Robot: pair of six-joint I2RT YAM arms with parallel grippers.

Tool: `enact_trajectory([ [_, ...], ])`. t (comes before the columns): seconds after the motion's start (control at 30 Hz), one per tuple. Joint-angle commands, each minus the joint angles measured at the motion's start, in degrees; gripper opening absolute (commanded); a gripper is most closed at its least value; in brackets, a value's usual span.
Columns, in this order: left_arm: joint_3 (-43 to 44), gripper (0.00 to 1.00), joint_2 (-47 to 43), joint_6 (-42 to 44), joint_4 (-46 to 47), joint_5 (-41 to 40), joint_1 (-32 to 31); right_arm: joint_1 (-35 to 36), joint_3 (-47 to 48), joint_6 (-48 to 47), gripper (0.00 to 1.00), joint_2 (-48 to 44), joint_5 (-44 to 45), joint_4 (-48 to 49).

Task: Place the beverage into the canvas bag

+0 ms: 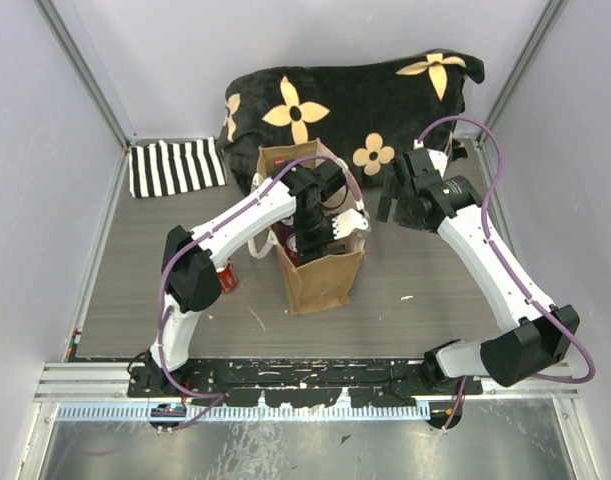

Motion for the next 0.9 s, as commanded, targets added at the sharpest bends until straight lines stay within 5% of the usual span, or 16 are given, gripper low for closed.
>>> enact_trajectory([
  [0.0,-2.42,0.00,0.25,13.17,-6.97,-0.95,-0.61,-0.47,2.36,-0.17,1.00,-2.41,1.96,1.43],
  [0.77,-14.06,0.00,1.84,6.90,9.23,-2.78,-0.71,-0.99,3.67,0.27,1.00,-1.14,2.72,0.63],
  [0.83,-14.84,0.07,1.82,6.17,10.89,-3.09,-0.71,-0.98,3.77,0.30,1.00,-1.00,2.62,0.61],
  [0.87,-15.07,0.18,1.86,5.78,11.42,-3.25,-0.65,-0.99,3.82,0.32,1.00,-0.96,2.65,0.60],
])
